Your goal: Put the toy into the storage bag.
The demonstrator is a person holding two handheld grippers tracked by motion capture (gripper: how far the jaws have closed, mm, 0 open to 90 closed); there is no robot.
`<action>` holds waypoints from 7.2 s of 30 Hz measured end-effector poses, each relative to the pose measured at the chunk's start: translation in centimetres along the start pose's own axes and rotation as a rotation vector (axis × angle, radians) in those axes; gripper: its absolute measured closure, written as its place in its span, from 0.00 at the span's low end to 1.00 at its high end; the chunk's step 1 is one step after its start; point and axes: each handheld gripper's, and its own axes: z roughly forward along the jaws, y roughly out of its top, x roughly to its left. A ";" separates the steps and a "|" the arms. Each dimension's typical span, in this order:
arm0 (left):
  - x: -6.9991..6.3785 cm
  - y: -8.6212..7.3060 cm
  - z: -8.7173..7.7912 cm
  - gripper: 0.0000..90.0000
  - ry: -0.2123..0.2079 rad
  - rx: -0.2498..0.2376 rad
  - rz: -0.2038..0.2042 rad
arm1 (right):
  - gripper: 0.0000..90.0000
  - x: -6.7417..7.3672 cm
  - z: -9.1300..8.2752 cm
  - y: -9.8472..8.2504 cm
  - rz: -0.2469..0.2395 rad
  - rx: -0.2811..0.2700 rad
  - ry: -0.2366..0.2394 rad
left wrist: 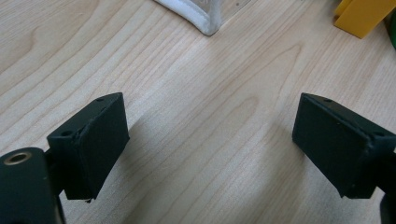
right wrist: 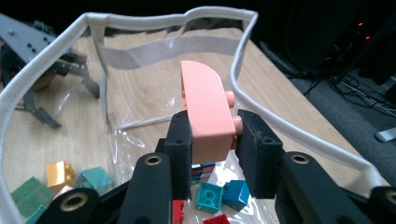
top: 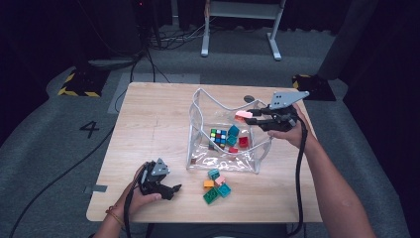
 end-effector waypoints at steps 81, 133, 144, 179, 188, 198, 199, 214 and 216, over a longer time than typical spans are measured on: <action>0.0 0.0 0.0 0.12 0.004 0.000 0.002 | 0.44 9.8 -3.1 -15.8 0.254 0.026 -0.026; 0.0 0.0 0.0 0.12 -0.002 0.001 0.000 | 0.66 16.6 7.7 -13.5 0.133 0.162 0.078; 0.0 0.0 0.0 0.12 -0.002 0.000 0.000 | 0.66 15.6 5.6 -14.7 0.155 0.154 0.056; 0.0 0.0 0.0 0.12 -0.004 -0.001 -0.004 | 0.66 5.2 -4.0 -17.8 0.313 0.095 -0.247; 0.0 0.0 0.0 0.12 -0.005 0.001 -0.006 | 0.66 0.1 -4.8 -15.6 0.340 0.042 -0.291; 0.0 0.0 0.0 0.12 -0.003 0.002 -0.006 | 0.66 -3.5 -5.6 -12.5 0.333 0.022 -0.338; 0.0 0.0 0.0 0.12 -0.003 0.002 -0.006 | 0.66 -4.2 -5.7 -12.1 0.343 0.018 -0.347; 0.0 0.0 0.1 0.12 -0.004 0.001 -0.006 | 0.66 -6.8 -6.6 -7.7 0.289 -0.011 -0.405; 0.0 0.0 0.1 0.12 -0.004 0.001 -0.006 | 0.66 -6.4 -6.9 -6.5 0.269 -0.036 -0.391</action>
